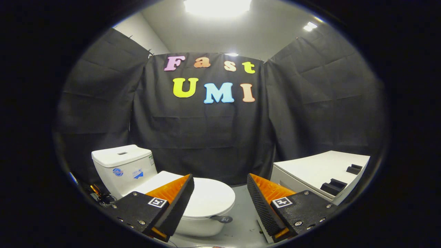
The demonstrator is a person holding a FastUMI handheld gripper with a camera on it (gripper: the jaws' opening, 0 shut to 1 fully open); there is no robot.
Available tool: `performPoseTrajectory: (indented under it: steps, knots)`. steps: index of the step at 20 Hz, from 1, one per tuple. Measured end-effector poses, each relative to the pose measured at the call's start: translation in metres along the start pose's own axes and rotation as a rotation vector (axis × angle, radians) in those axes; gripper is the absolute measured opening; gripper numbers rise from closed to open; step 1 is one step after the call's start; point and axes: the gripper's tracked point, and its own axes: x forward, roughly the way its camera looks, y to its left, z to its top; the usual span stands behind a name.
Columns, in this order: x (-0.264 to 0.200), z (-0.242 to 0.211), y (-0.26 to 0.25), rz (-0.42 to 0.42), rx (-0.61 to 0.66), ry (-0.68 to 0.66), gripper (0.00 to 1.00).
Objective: Open the toilet lid.
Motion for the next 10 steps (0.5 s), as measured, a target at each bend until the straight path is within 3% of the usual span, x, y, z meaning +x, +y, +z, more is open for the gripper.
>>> performPoseTrajectory:
  steps: [10]
  knots:
    - [0.041,-0.052,-0.011,0.013,0.349,0.059,0.96]
